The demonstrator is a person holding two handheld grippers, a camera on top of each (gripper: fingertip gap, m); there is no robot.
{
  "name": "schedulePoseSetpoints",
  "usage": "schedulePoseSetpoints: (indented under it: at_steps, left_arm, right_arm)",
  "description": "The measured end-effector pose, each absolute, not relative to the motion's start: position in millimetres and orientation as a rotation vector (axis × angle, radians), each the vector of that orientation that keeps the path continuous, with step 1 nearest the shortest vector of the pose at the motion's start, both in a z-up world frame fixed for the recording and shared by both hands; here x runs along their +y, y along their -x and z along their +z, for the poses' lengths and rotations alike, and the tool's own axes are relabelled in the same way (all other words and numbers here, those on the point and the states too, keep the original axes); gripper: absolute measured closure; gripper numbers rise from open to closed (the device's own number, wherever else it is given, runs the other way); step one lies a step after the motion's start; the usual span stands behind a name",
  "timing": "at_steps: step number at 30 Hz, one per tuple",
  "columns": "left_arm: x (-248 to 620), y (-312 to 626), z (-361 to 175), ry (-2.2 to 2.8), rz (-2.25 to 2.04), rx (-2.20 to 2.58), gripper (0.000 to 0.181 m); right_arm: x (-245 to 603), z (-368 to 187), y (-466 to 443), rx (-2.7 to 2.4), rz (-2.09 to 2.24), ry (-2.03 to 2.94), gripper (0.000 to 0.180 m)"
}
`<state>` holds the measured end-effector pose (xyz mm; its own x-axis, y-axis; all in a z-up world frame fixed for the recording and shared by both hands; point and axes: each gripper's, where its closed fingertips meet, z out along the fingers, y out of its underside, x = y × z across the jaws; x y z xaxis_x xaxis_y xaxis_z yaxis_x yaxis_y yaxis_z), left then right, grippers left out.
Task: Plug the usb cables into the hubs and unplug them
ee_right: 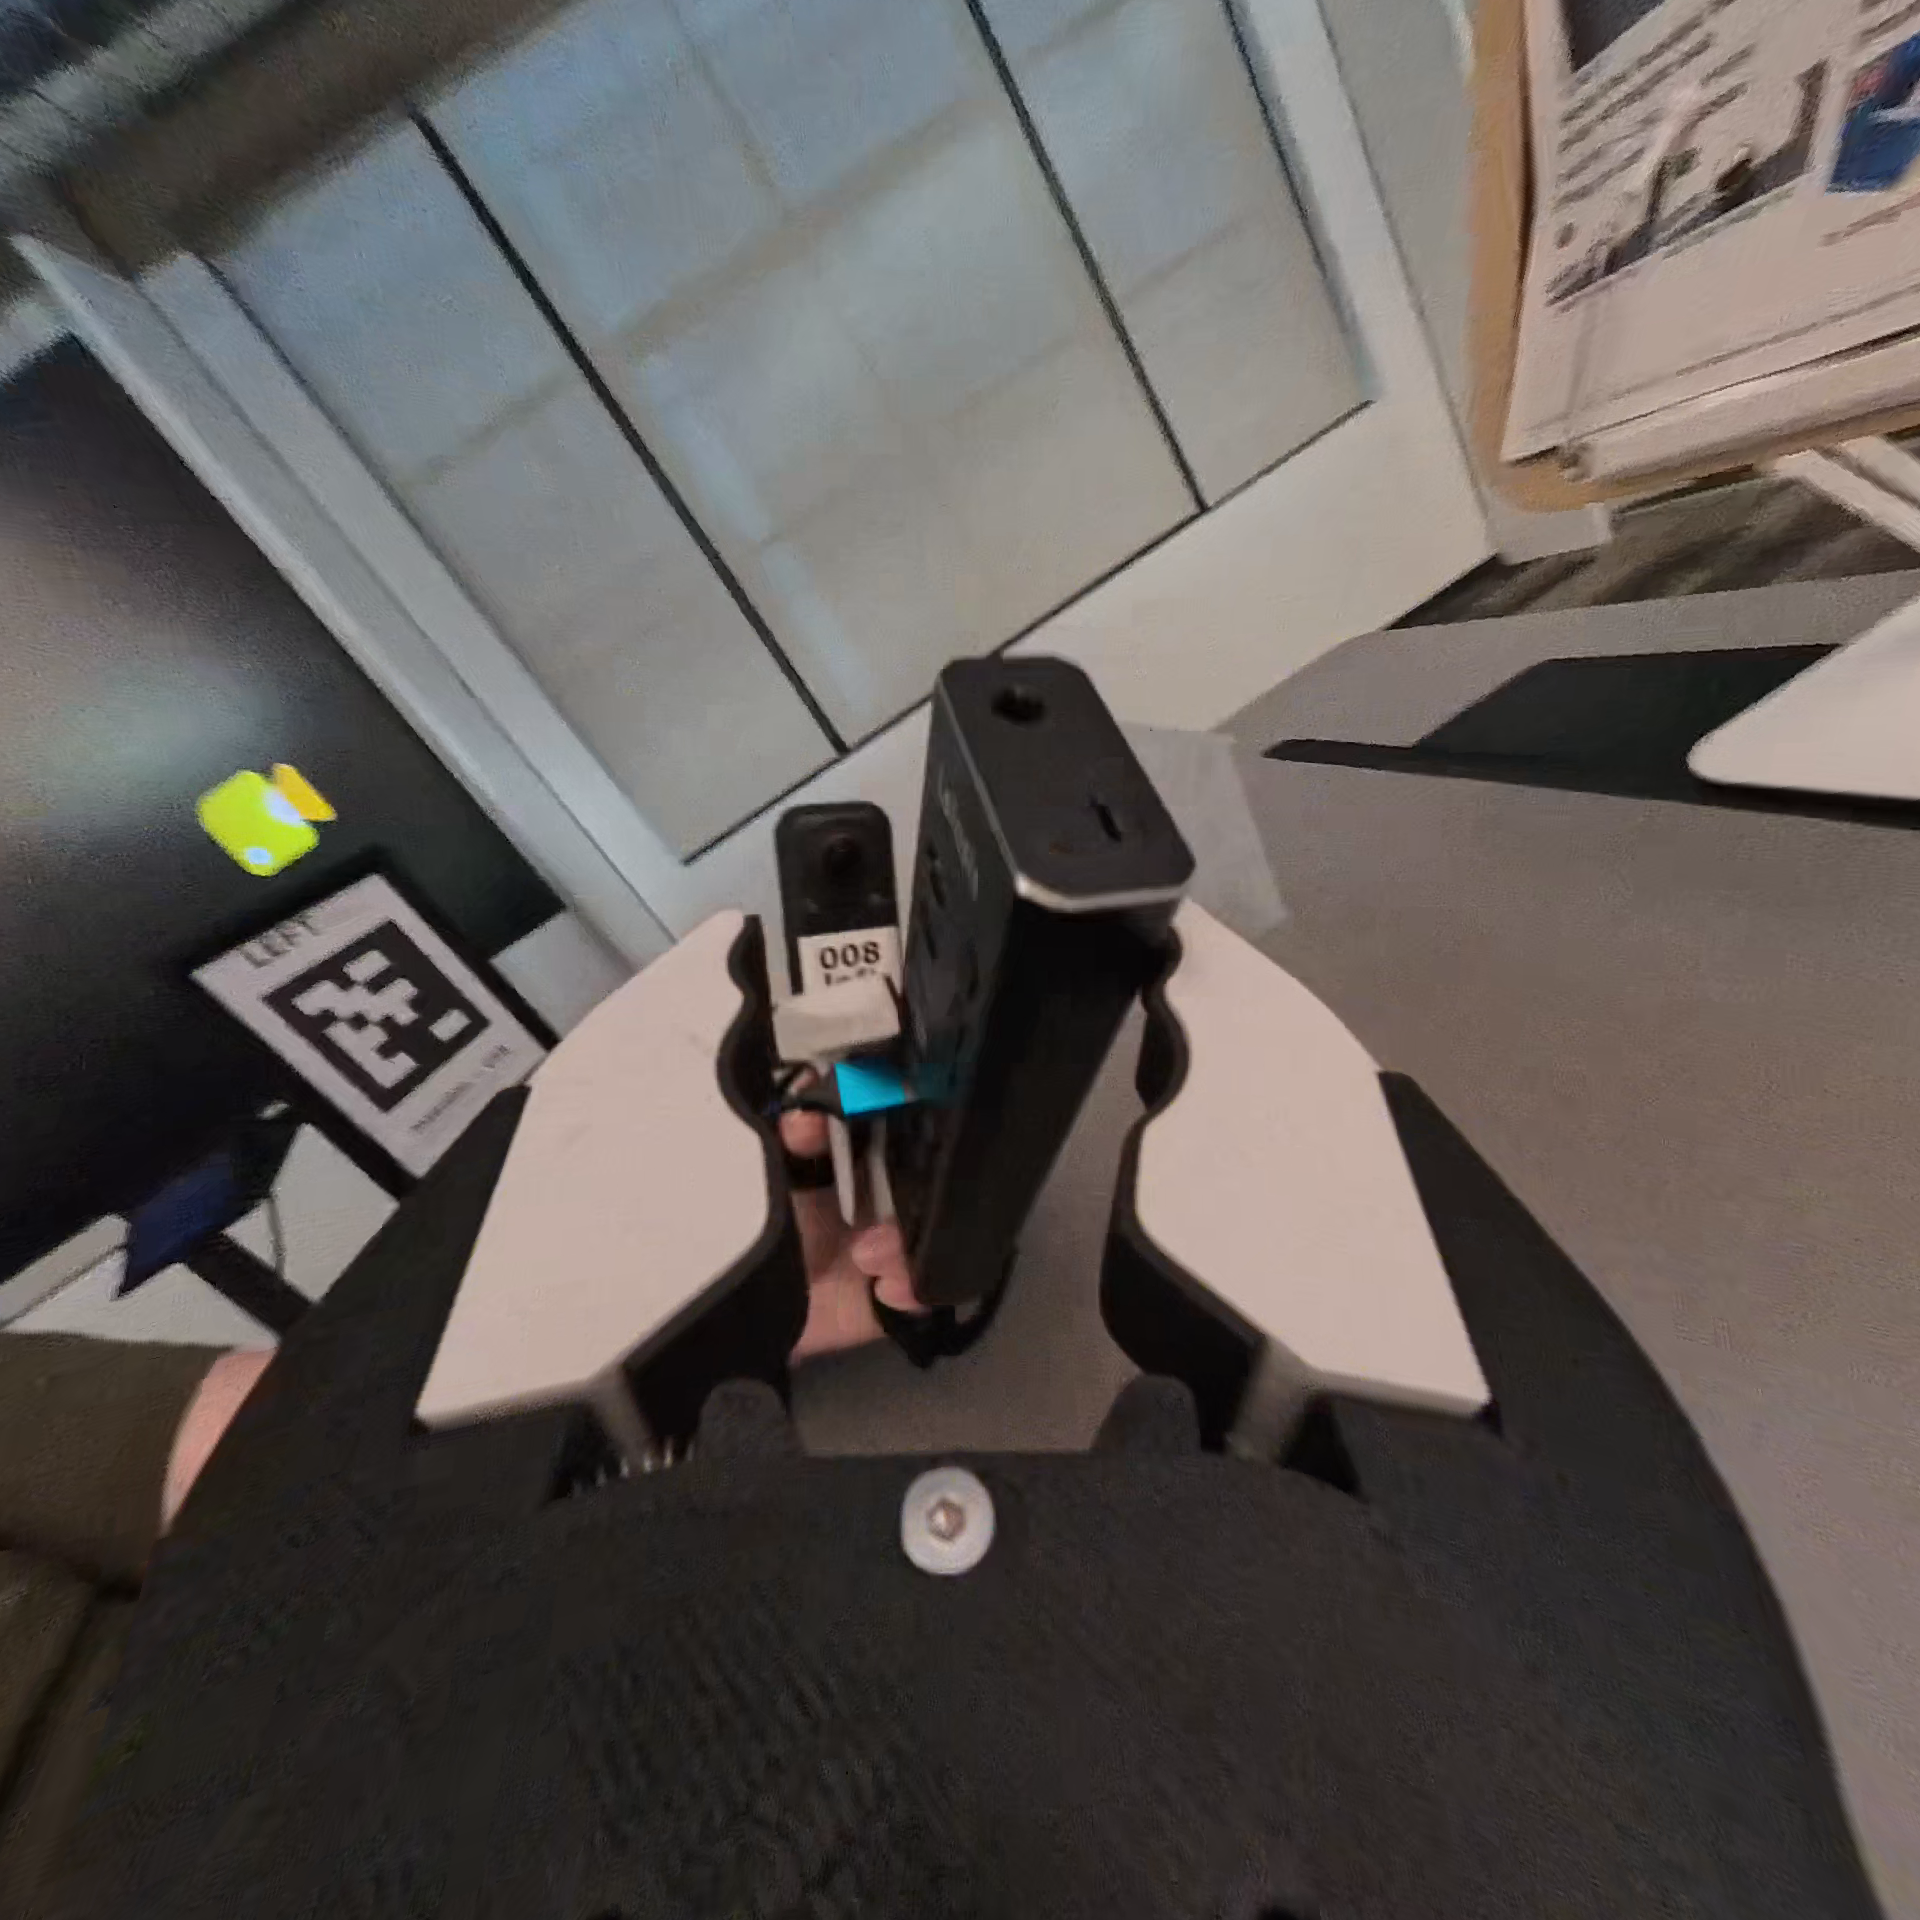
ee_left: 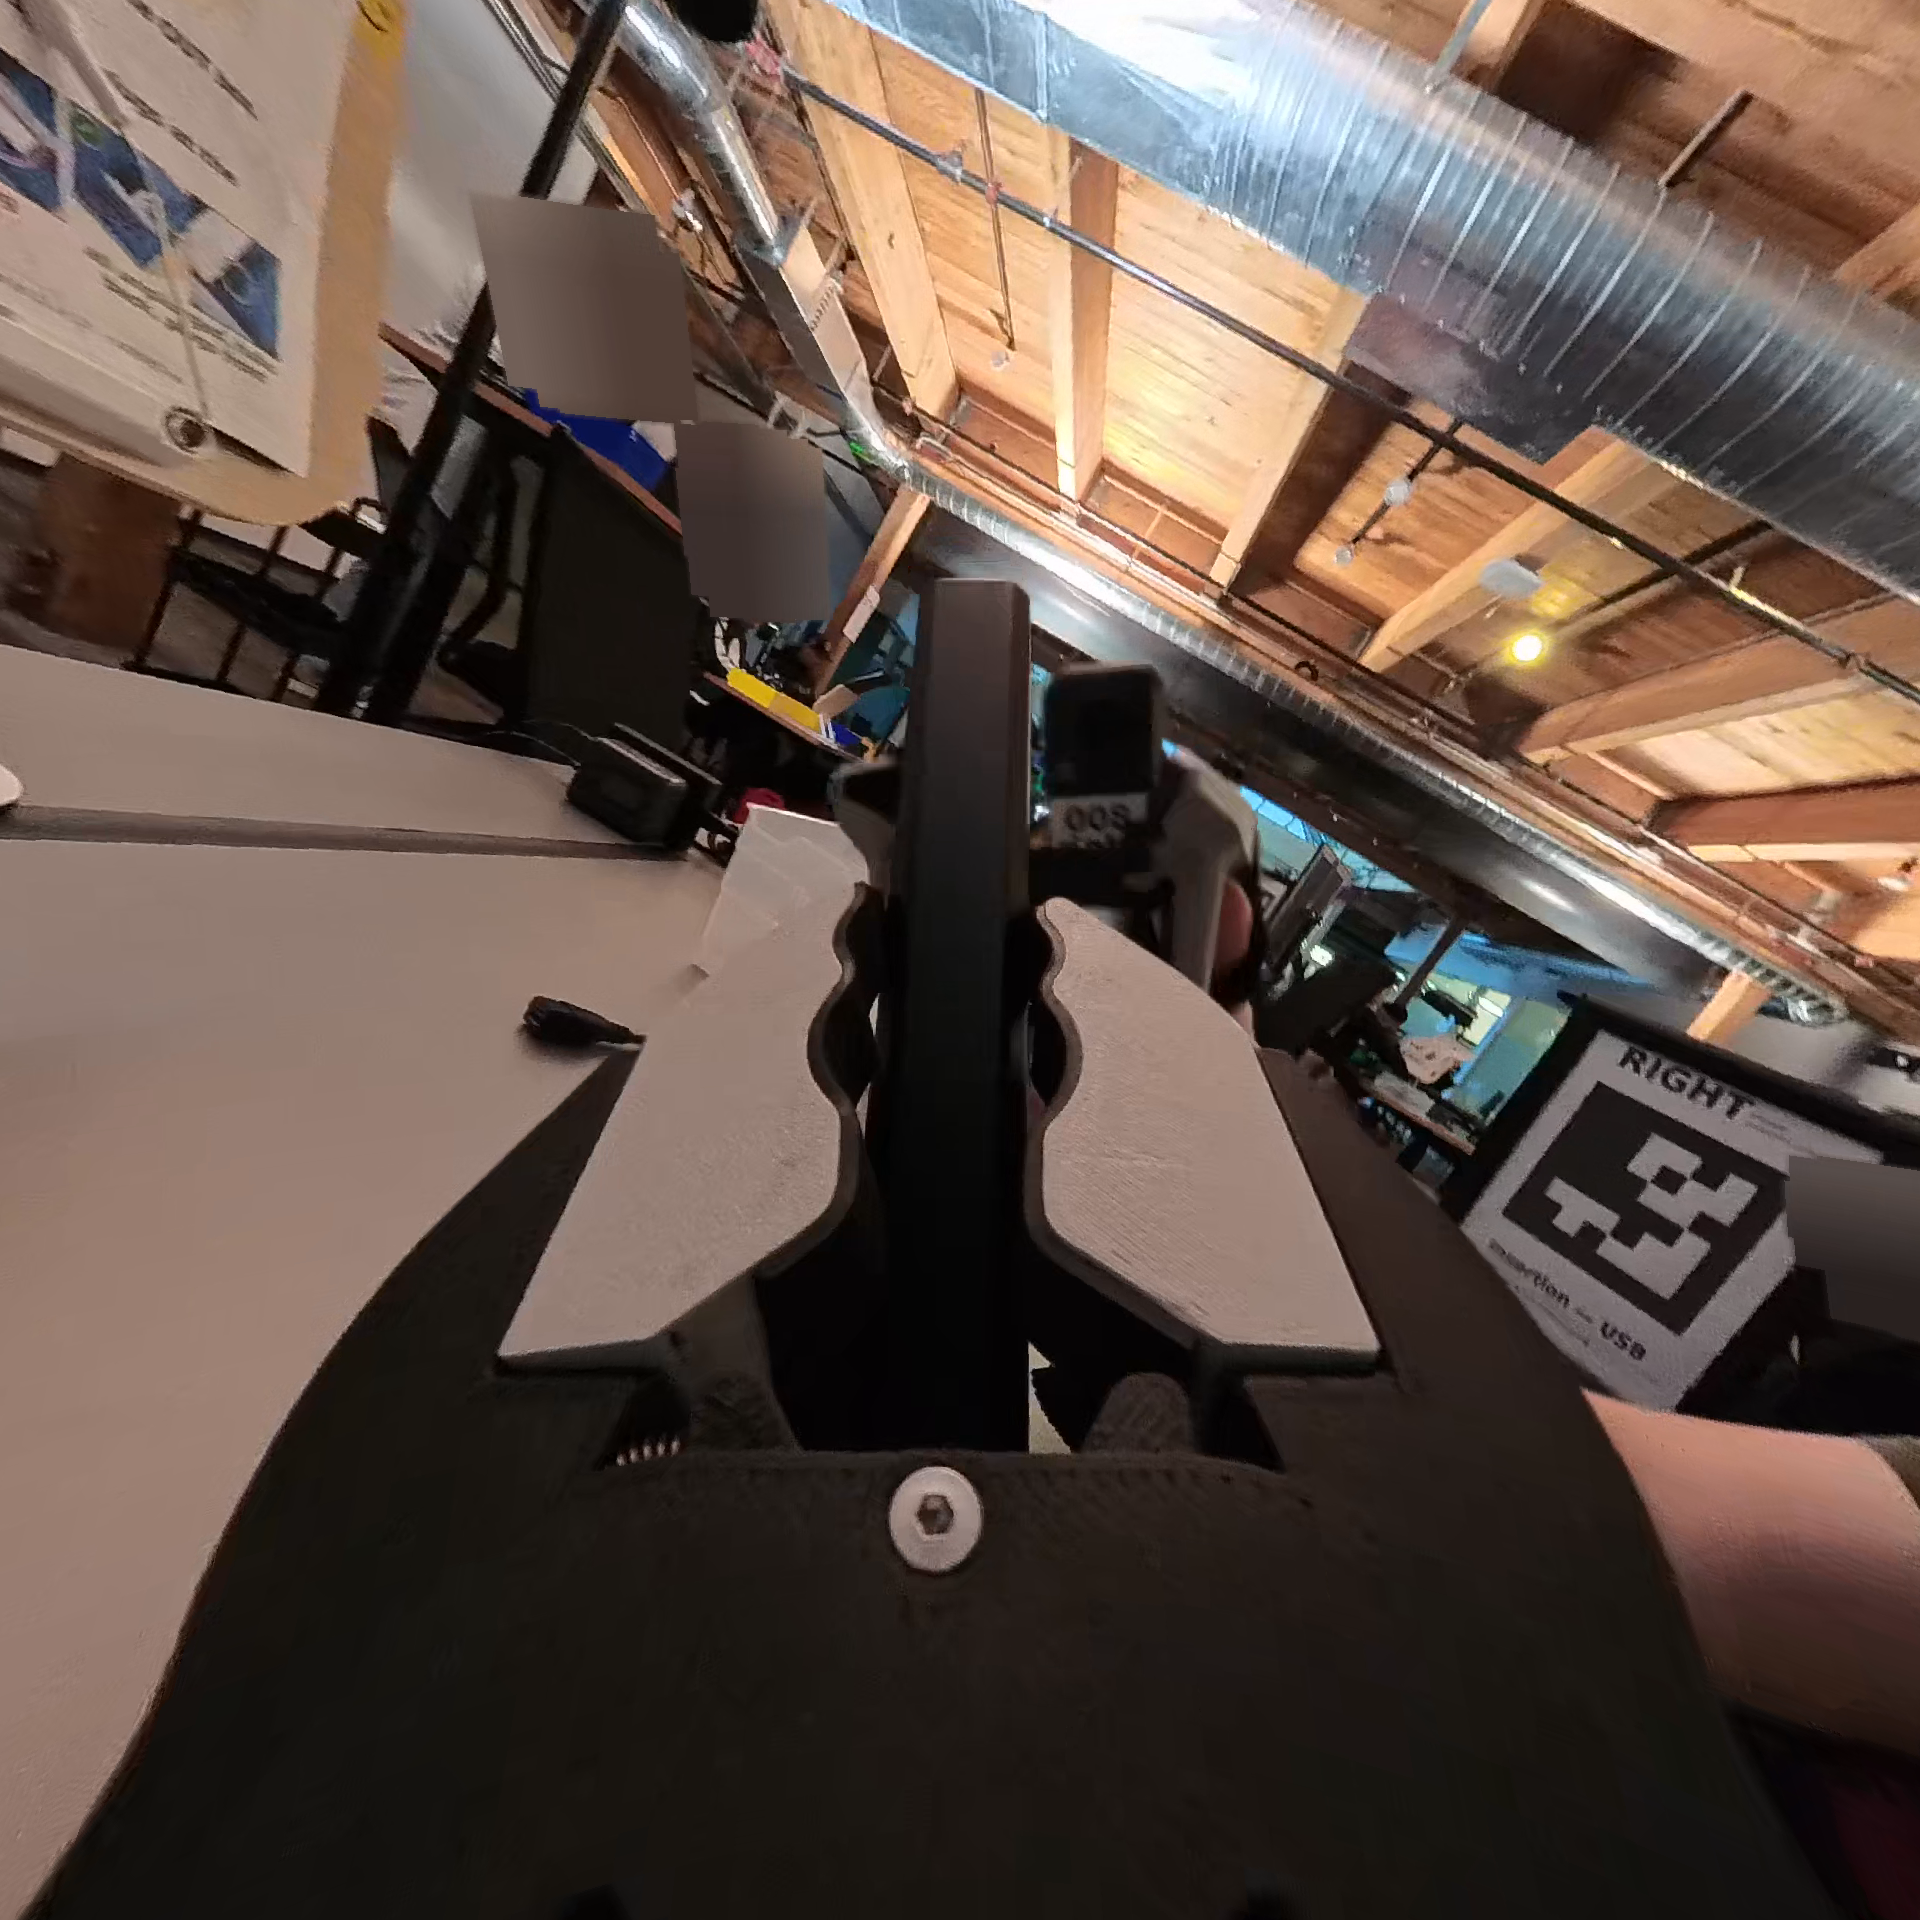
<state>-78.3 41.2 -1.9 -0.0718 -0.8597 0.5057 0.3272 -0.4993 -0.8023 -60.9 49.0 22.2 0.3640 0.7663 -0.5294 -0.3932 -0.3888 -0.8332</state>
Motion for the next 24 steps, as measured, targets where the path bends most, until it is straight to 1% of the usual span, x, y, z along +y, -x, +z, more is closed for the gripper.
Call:
schedulePoseSetpoints:
  at_steps: [2,3,7,8,9,13,14,15,16,18,21,24]
  left_arm:
    - [34.1,76.5,1.0,1.273,-1.784,0.665,0.155]
    - [33.1,75.6,0.5,1.278,-1.812,0.677,0.155]
    - [23.9,72.2,-13.2,1.339,-1.742,0.919,0.155]
    - [23.7,72.3,-11.4,1.333,-1.736,0.922,0.152]
    - [24.3,72.3,-8.7,1.325,-1.732,0.912,0.144]
    - [16.5,66.8,-12.7,1.349,-1.67,1.029,0.135]
    - [15.5,67.4,-11.2,1.35,-1.677,1.033,0.136]
    - [13.6,68.6,-9.6,1.345,-1.685,1.046,0.141]
    - [11.8,69.4,-9.0,1.342,-1.678,1.068,0.151]
    - [13.1,68.3,-13.6,1.376,-1.596,1.113,0.145]
    - [14.4,72.2,-10.3,1.387,-1.596,1.097,0.15]
    - [12.5,86.3,3.1,1.298,-1.702,1.013,0.138]
  right_arm:
    - [53.3,30.6,58.4,-0.375,1.359,1.442,0.151]
    - [52.8,33.4,60.0,-0.4,1.411,1.437,0.152]
    - [48.4,30.9,71.0,-0.582,1.336,1.491,0.151]
    - [47.1,29.5,75.0,-0.611,1.326,1.511,0.151]
    - [43.6,27.8,80.2,-0.662,1.324,1.529,0.151]
    - [34.7,31.1,98.3,-0.791,1.312,1.526,0.15]
    - [35.1,32.9,100.4,-0.797,1.31,1.525,0.15]
    - [35.4,34.3,101.0,-0.807,1.305,1.525,0.15]
    - [35.4,34.3,101.2,-0.824,1.294,1.522,0.15]
    - [36.5,31.7,102.7,-0.842,1.27,1.549,0.151]
    - [35.9,33.4,101.4,-0.878,1.199,1.559,0.15]
    - [38.0,54.9,82.7,-0.796,1.193,1.509,0.151]
